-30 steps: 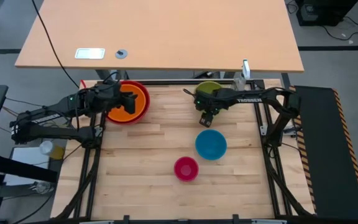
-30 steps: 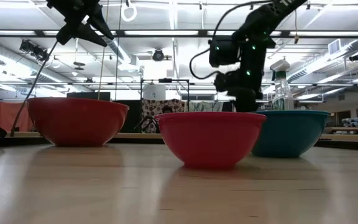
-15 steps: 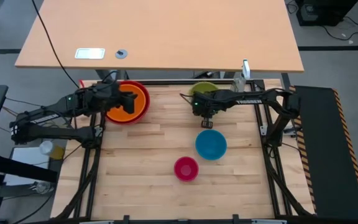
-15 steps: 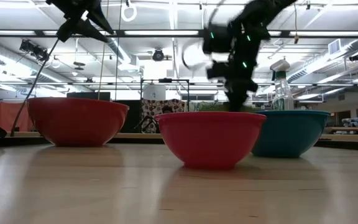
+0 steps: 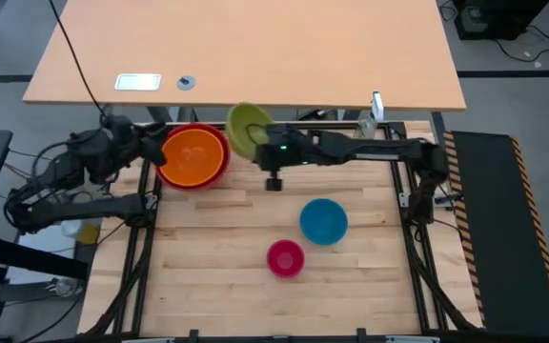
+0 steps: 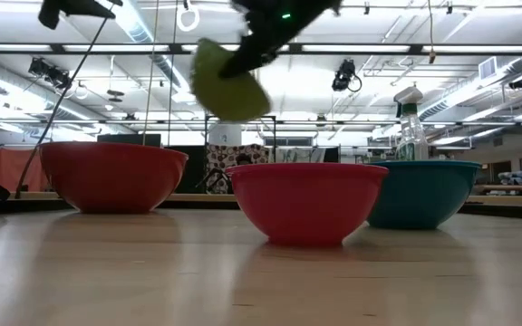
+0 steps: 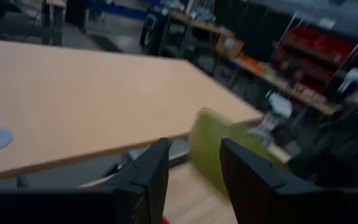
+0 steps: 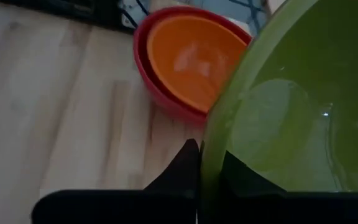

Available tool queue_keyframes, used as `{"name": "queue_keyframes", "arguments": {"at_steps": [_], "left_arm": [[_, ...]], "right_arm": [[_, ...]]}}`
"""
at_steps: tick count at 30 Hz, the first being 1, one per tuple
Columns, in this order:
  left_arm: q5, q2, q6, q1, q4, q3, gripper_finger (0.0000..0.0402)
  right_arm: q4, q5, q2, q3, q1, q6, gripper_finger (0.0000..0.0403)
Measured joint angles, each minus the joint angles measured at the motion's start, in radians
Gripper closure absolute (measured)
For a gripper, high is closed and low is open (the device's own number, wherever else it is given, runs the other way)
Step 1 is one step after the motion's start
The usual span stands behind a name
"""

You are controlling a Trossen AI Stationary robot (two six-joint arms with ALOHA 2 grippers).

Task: Nest bowls inside each other
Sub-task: Stack the green bowl on top of the orange bowl

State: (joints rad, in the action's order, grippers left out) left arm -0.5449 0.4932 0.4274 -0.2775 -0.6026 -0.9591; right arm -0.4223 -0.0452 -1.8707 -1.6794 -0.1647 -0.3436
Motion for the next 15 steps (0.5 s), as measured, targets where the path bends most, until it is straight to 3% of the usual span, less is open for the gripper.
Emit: {"name": "queue_keyframes", "arguments": {"at_steps": [11,12,15], "left_arm": [[0.071,-0.046,0.083,0.0,0.013,0.0,0.0253],[0.082,-0.044,0.091,0.0,0.013,0.0,0.0253],[0.122,-0.04,0.108,0.0,0.003,0.0,0.0253]], "right_arm": [[0.008,0.016,-0.509,-0.646,0.039,-0.015,0.0371],[0.019,0.012,-0.545,-0.68,0.038,-0.015,0.0371],[0.154,0.004,-0.559,-0.61,0.033,0.008,0.0366]]}}
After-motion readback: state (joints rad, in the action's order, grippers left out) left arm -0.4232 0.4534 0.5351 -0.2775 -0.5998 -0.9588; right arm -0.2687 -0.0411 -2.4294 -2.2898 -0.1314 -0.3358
